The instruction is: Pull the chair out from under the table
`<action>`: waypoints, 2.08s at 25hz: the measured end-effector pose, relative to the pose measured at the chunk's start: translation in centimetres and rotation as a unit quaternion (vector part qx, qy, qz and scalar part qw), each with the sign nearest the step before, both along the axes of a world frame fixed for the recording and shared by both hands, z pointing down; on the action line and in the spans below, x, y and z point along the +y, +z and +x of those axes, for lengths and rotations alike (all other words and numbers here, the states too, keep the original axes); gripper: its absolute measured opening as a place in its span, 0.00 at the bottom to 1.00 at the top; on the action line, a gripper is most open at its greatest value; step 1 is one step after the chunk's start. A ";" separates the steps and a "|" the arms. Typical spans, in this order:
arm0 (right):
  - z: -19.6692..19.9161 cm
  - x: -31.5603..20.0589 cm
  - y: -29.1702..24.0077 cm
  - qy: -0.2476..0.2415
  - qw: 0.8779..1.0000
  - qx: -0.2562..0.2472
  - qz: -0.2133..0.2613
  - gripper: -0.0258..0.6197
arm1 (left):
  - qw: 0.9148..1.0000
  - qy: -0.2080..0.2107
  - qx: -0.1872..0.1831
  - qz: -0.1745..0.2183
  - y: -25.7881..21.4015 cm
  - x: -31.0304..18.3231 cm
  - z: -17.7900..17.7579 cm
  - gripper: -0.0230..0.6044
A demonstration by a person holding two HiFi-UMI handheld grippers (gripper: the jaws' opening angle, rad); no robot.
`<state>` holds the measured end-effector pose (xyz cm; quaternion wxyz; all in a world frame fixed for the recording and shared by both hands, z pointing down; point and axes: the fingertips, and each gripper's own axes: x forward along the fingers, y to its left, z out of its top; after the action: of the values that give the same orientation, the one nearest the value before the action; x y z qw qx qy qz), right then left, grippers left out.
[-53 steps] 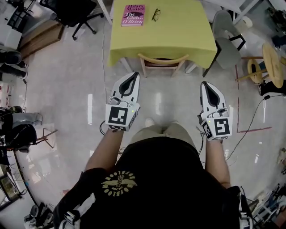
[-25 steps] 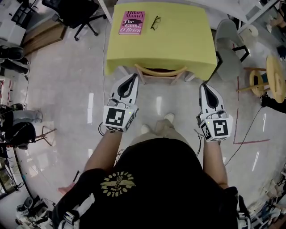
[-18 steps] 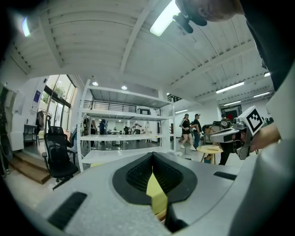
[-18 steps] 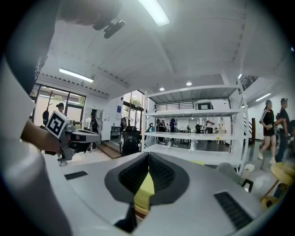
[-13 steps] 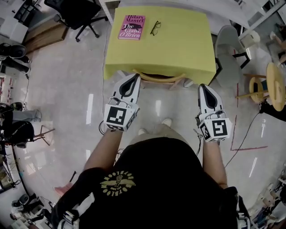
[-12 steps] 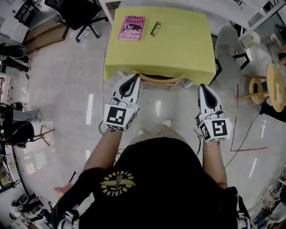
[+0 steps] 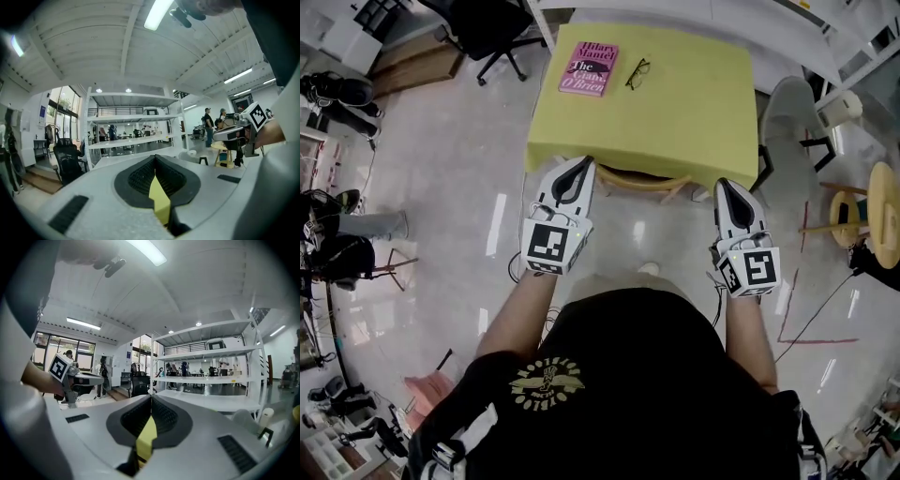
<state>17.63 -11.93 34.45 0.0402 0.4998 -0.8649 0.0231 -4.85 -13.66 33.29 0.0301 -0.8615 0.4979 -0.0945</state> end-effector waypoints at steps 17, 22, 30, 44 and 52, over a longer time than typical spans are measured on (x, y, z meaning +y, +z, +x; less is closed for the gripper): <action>-0.5 -4.3 1.4 -0.019 1.000 -0.004 -0.015 0.06 | 0.999 -0.036 0.003 -0.011 0.6 -3.0 -2.2 0.05; -0.8 -6.2 1.0 0.010 1.000 -0.010 -0.014 0.06 | 1.000 -0.007 0.002 -0.003 0.0 -5.4 -2.4 0.05; -2.2 -9.3 -0.1 0.035 0.999 -0.002 -0.006 0.06 | 1.000 0.017 0.000 -0.002 -0.5 -10.0 -4.0 0.05; -4.0 -14.2 1.0 0.072 0.997 0.004 -0.026 0.06 | 0.995 0.092 -0.017 -0.041 2.4 -15.9 -4.0 0.05; -5.5 -16.4 1.2 0.101 0.994 0.025 -0.033 0.06 | 0.989 0.136 -0.019 -0.047 3.3 -18.6 -4.8 0.05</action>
<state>12.17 -28.28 35.69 0.0757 0.5833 -0.8076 0.0427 -9.62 -32.25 36.64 0.0119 -0.9197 0.3706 -0.1292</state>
